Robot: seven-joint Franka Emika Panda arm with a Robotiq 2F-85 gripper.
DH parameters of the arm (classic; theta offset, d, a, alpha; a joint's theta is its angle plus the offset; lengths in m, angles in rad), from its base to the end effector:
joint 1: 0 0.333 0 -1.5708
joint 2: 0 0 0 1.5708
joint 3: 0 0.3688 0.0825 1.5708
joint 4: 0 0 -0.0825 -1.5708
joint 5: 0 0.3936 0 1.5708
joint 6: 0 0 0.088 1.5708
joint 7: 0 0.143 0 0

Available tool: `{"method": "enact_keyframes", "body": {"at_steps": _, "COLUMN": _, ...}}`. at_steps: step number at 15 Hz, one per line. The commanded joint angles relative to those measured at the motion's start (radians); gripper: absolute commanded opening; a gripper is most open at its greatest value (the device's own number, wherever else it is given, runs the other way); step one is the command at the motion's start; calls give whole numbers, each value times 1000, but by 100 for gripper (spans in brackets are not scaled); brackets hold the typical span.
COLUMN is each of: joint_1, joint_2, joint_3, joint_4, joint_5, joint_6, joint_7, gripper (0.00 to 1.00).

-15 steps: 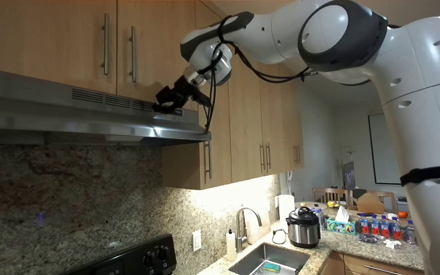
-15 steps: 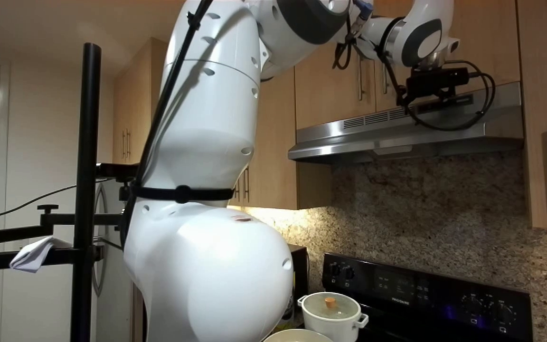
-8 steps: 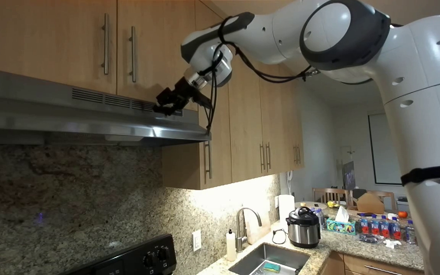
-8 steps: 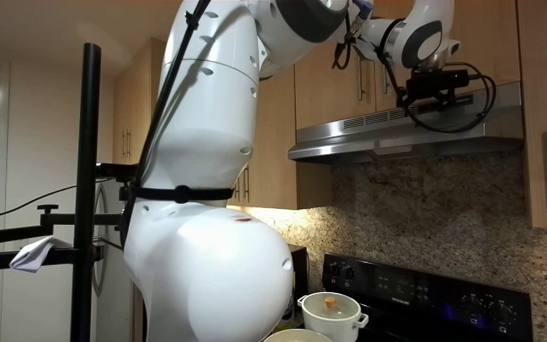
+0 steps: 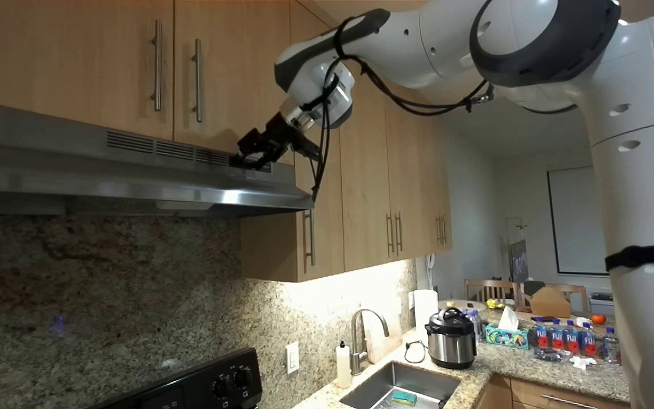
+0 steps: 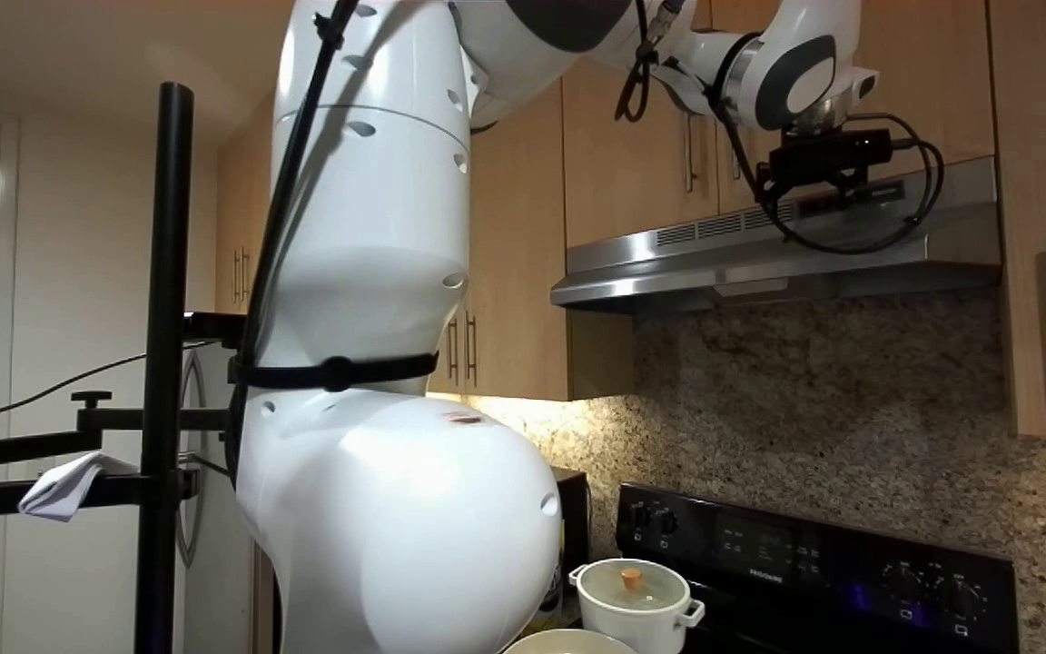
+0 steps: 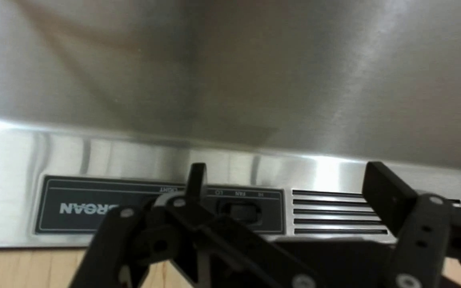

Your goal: Turn on the light

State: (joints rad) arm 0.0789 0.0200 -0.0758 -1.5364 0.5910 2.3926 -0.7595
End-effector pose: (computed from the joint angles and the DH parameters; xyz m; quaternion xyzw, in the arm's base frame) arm 0.6472 0.0210 0.7633 -0.8541 -0.2195 -0.4597 0.1048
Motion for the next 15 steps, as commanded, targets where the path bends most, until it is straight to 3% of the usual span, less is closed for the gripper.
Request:
{"method": "enact_keyframes", "body": {"at_steps": 1, "joint_1": 6, "joint_2": -40, "joint_3": 4, "joint_4": -42, "joint_5": -26, "joint_6": 30, "joint_7": 22, "gripper": 100}}
{"method": "enact_keyframes", "body": {"at_steps": 7, "joint_1": -35, "joint_2": -13, "joint_3": 39, "joint_4": 8, "joint_5": -125, "joint_6": 15, "joint_7": 80, "gripper": 100}}
{"method": "enact_keyframes", "body": {"at_steps": 15, "joint_1": -3, "joint_2": 53, "joint_3": 33, "joint_4": 105, "joint_5": -235, "joint_6": 28, "joint_7": 162, "gripper": 100}}
